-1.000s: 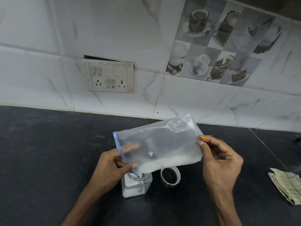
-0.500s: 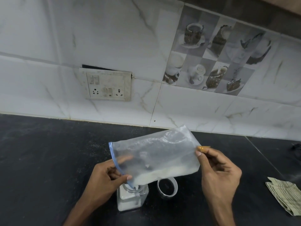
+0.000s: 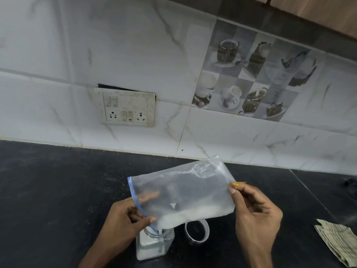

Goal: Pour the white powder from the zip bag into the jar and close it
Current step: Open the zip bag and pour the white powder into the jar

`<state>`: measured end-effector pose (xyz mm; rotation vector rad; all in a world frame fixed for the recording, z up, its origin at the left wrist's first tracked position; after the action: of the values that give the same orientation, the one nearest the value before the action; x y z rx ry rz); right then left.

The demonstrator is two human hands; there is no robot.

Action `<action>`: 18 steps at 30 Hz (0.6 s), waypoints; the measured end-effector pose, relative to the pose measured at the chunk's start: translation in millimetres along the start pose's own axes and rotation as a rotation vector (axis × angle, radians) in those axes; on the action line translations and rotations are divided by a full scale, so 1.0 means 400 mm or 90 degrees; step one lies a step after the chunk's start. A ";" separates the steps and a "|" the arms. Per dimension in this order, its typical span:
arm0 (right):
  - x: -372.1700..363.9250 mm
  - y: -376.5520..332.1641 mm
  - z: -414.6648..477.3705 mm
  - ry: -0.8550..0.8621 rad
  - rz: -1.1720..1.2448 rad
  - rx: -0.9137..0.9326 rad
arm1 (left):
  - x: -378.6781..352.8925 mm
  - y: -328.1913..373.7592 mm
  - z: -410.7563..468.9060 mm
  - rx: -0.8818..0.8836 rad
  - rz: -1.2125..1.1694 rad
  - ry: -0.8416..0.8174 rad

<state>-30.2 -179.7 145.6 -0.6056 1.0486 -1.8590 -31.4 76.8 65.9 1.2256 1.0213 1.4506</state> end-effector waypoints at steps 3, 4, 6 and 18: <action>-0.004 -0.007 -0.001 -0.012 -0.004 0.000 | 0.001 -0.002 0.001 0.001 0.005 0.016; -0.004 -0.008 0.000 -0.010 -0.003 -0.001 | 0.003 -0.004 0.002 0.003 0.003 0.020; -0.003 -0.010 0.003 -0.014 -0.006 -0.002 | 0.003 -0.007 0.002 0.006 0.006 0.019; 0.001 -0.011 -0.002 -0.002 -0.003 -0.015 | -0.002 0.008 -0.002 -0.003 0.005 0.020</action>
<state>-33.2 -178.7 148.9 -0.6243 1.0693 -1.8518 -32.8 75.3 68.5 1.2078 1.0361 1.4815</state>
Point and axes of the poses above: each hand's wrist, its own z-axis towards the middle knuckle, its own x-axis out of the back of the hand, y = z × x, the point moved 1 cm from there along z, towards the middle knuckle
